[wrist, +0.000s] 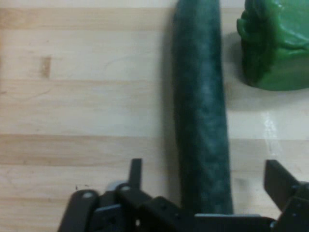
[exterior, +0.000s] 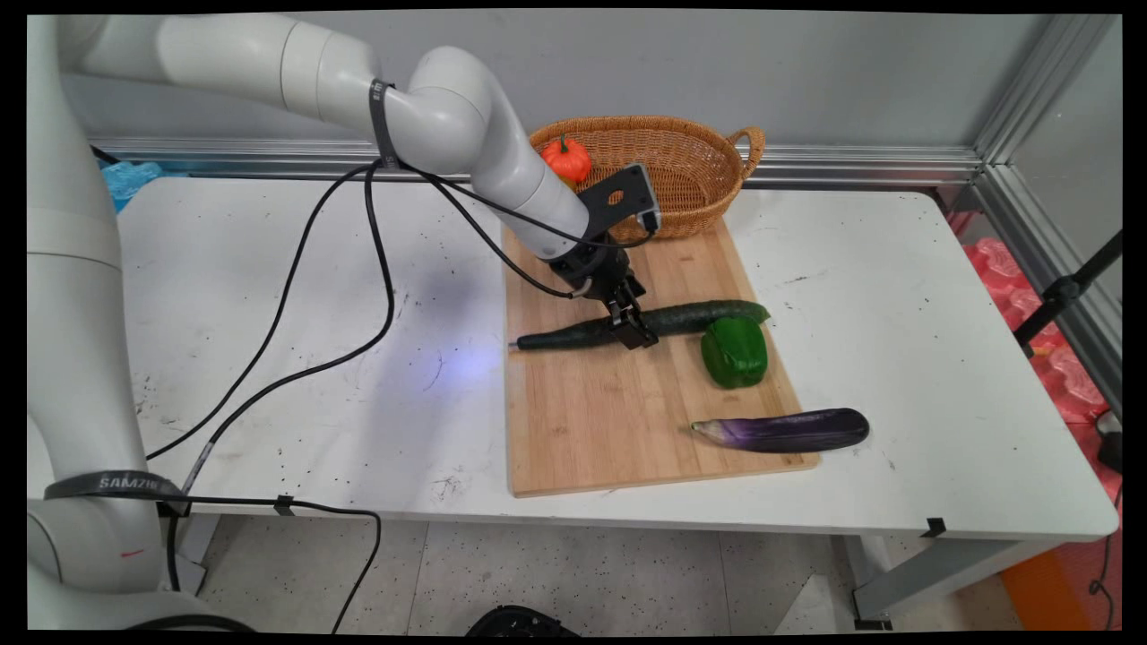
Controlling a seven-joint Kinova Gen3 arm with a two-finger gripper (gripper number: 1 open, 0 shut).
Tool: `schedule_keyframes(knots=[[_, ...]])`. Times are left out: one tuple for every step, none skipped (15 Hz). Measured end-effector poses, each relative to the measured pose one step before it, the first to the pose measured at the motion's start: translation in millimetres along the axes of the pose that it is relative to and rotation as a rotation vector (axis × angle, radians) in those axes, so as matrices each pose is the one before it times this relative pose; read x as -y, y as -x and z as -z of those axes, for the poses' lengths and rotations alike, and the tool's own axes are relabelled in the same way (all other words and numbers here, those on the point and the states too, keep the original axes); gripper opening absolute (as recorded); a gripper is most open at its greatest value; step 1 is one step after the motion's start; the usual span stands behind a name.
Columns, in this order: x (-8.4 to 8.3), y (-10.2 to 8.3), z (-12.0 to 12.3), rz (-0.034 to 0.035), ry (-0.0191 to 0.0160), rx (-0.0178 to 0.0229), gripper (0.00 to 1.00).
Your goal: Place the picked object on the cutting board
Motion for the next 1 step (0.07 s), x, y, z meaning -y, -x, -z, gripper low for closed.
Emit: schedule_keyframes(knots=[[-0.12, -0.70, 0.01, 0.00258, 0.00083, -0.00123, 1.00]])
